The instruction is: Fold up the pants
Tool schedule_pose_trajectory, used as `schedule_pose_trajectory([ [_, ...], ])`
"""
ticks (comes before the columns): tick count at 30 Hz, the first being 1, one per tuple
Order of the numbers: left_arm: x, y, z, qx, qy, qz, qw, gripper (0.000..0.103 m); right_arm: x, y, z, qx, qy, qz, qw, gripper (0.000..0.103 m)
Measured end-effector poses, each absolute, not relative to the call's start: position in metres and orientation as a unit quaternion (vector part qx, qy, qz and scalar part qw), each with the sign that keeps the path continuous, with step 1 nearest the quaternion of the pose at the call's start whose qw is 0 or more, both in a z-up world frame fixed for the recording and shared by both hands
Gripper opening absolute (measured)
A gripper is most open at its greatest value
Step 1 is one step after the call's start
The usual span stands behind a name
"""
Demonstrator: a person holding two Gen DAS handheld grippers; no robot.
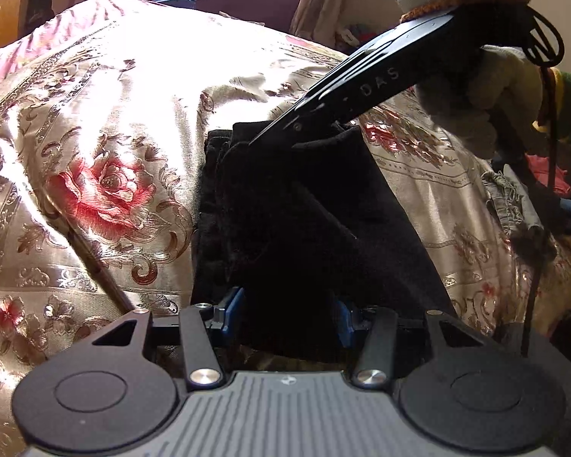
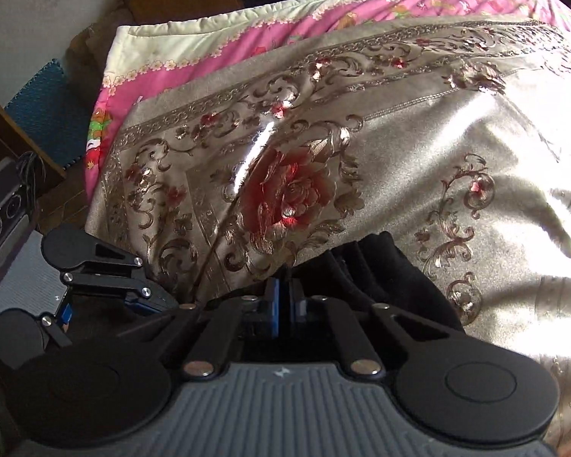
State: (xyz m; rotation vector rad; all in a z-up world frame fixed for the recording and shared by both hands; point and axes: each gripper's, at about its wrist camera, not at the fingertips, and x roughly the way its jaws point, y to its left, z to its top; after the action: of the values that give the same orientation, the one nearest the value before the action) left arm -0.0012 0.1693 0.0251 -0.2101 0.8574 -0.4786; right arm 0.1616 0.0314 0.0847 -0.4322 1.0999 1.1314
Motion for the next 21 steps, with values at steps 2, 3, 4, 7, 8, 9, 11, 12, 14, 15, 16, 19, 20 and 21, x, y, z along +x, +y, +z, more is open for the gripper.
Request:
schedule_pose_trajectory([
  [2,-0.001,0.169,0.026,-0.101,0.407,-0.234,0.877,0.061,0.163,0.020,0.100,-0.171,0.484,0.491,0.704,0.001],
  [3,-0.001,0.170,0.026,-0.103,0.405,-0.236,0.878,0.061,0.164,0.014,0.110,-0.165,0.474,0.482,0.718,0.001],
  [4,0.000,0.170,0.027,-0.106,0.402,-0.237,0.878,0.061,0.166,0.008,0.118,-0.159,0.463,0.476,0.730,0.001],
  [7,0.004,0.170,0.025,-0.106,0.409,-0.235,0.875,0.061,0.179,-0.005,0.126,-0.135,0.447,0.458,0.757,0.000],
  [8,0.003,0.170,0.024,-0.106,0.409,-0.236,0.875,0.061,0.181,-0.004,0.125,-0.129,0.454,0.470,0.746,0.000],
  [9,0.003,0.170,0.025,-0.107,0.408,-0.236,0.876,0.061,0.182,-0.001,0.122,-0.129,0.466,0.486,0.728,0.003],
  [11,0.001,0.169,0.025,-0.105,0.405,-0.234,0.877,0.061,0.176,0.012,0.112,-0.157,0.476,0.516,0.695,0.009],
  [12,0.001,0.169,0.026,-0.103,0.404,-0.233,0.879,0.061,0.173,0.020,0.106,-0.179,0.480,0.524,0.680,0.009],
  [14,-0.001,0.168,0.026,-0.097,0.400,-0.233,0.881,0.061,0.168,0.035,0.092,-0.221,0.492,0.533,0.652,0.020],
  [15,-0.001,0.168,0.027,-0.095,0.397,-0.233,0.883,0.061,0.167,0.041,0.085,-0.238,0.494,0.537,0.641,0.025],
  [16,-0.002,0.167,0.028,-0.093,0.395,-0.234,0.884,0.061,0.168,0.046,0.081,-0.252,0.493,0.540,0.633,0.026],
  [19,-0.003,0.169,0.027,-0.091,0.390,-0.237,0.885,0.061,0.177,0.054,0.075,-0.269,0.501,0.540,0.621,0.025],
  [20,-0.003,0.170,0.027,-0.093,0.388,-0.240,0.885,0.061,0.180,0.054,0.078,-0.266,0.500,0.541,0.621,0.025],
  [21,-0.003,0.171,0.026,-0.095,0.387,-0.243,0.884,0.061,0.181,0.055,0.080,-0.270,0.495,0.541,0.624,0.028],
])
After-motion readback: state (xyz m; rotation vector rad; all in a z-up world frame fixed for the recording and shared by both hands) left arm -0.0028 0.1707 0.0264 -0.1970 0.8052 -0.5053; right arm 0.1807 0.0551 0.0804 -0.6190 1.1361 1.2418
